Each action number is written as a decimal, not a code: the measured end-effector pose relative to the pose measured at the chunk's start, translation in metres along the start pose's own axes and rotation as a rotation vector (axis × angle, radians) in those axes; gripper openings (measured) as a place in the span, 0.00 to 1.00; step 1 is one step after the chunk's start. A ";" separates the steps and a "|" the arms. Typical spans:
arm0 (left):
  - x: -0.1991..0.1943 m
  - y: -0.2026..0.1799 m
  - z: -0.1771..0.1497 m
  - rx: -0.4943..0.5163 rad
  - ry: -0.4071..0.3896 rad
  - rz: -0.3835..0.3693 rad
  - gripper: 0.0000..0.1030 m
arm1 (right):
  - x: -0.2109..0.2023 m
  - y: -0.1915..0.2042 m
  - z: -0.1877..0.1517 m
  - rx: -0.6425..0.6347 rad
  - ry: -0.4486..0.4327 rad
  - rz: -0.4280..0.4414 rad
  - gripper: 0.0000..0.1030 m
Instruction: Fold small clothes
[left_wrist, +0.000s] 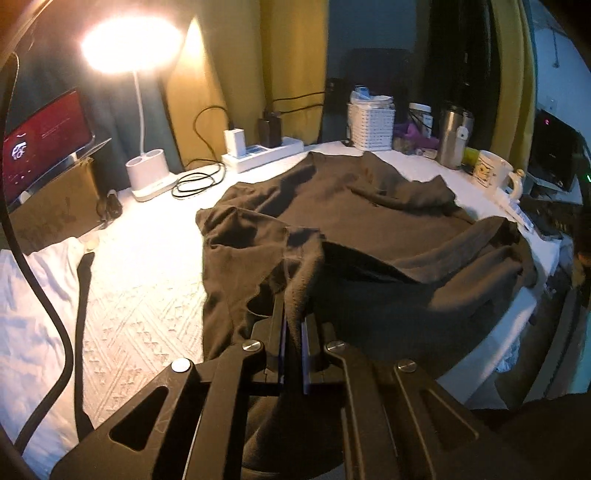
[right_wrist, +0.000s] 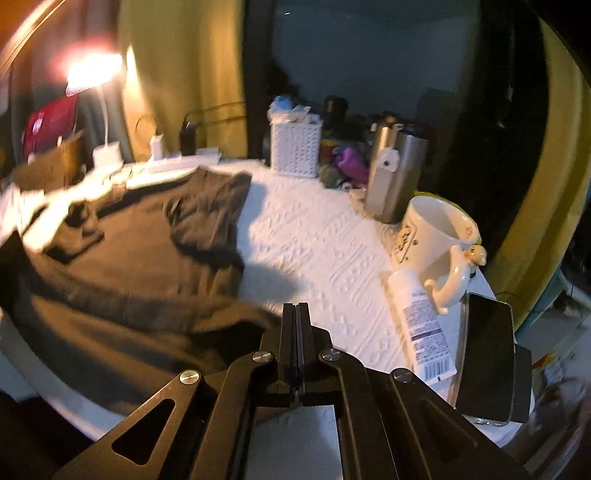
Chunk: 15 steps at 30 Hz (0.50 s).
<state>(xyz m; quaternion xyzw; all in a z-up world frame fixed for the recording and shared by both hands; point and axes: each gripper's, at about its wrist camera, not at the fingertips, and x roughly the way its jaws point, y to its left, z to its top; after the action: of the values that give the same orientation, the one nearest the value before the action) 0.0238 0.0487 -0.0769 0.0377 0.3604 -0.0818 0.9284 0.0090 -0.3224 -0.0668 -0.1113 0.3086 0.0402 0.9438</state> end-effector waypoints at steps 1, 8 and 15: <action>0.002 0.003 0.001 -0.007 0.003 0.002 0.04 | 0.001 0.007 -0.003 -0.020 0.000 0.006 0.00; 0.017 0.012 0.015 -0.038 -0.002 0.025 0.04 | 0.031 0.039 -0.017 -0.175 0.052 -0.016 0.01; 0.039 0.006 0.008 -0.011 0.081 0.039 0.04 | 0.058 0.025 -0.031 -0.254 0.133 -0.123 0.02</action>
<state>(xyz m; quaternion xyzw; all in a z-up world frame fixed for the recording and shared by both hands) 0.0584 0.0484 -0.0975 0.0427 0.3972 -0.0603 0.9148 0.0348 -0.3045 -0.1302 -0.2507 0.3553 0.0136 0.9004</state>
